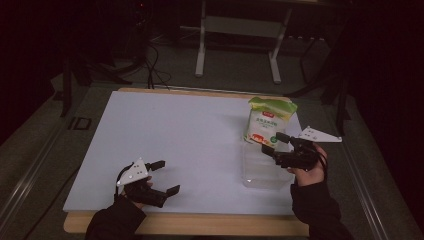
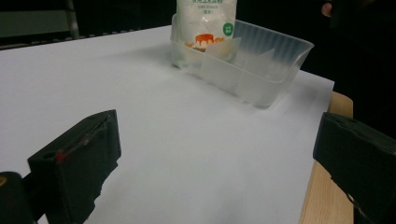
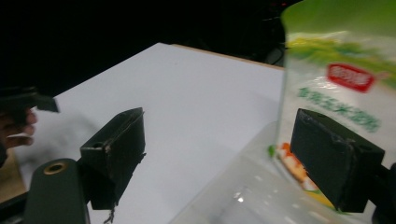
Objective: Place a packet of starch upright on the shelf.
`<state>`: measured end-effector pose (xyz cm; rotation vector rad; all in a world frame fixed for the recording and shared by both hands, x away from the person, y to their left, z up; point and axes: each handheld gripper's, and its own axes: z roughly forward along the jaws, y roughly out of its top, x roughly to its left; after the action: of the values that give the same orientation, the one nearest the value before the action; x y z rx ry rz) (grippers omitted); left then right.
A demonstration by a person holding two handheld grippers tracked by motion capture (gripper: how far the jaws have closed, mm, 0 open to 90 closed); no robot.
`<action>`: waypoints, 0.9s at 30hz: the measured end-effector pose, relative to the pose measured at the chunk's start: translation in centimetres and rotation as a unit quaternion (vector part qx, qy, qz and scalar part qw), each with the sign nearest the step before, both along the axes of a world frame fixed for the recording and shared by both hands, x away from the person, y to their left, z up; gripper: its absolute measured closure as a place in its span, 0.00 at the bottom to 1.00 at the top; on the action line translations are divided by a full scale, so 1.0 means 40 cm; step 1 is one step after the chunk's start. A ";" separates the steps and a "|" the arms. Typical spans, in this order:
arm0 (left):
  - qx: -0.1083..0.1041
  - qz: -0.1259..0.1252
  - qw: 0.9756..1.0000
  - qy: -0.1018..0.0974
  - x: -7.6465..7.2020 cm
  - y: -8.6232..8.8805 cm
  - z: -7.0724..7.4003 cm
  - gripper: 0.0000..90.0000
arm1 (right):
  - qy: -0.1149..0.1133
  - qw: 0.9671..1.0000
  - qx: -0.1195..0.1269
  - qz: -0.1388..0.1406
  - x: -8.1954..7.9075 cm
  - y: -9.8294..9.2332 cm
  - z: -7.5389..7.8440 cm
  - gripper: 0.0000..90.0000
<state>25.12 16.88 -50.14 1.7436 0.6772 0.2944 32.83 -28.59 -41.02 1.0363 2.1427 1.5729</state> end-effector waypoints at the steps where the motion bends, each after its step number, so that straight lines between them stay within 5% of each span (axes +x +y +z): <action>1: 0.000 0.000 1.000 0.000 0.000 0.000 0.000 0.02 | 0.001 1.000 0.000 0.003 -0.005 0.006 -0.001 0.20; 11: 0.005 0.002 1.000 0.001 0.001 0.005 -0.004 0.02 | -0.039 0.999 -0.027 0.020 -0.056 0.064 -0.006 0.19; 27: 0.005 -0.004 1.000 0.000 -0.004 0.005 -0.003 0.02 | -0.048 0.995 -0.052 0.073 -0.135 0.158 -0.054 0.17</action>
<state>24.94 17.06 -50.26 1.7546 0.6698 0.2930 27.42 -22.25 -43.20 0.7725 2.2513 1.5210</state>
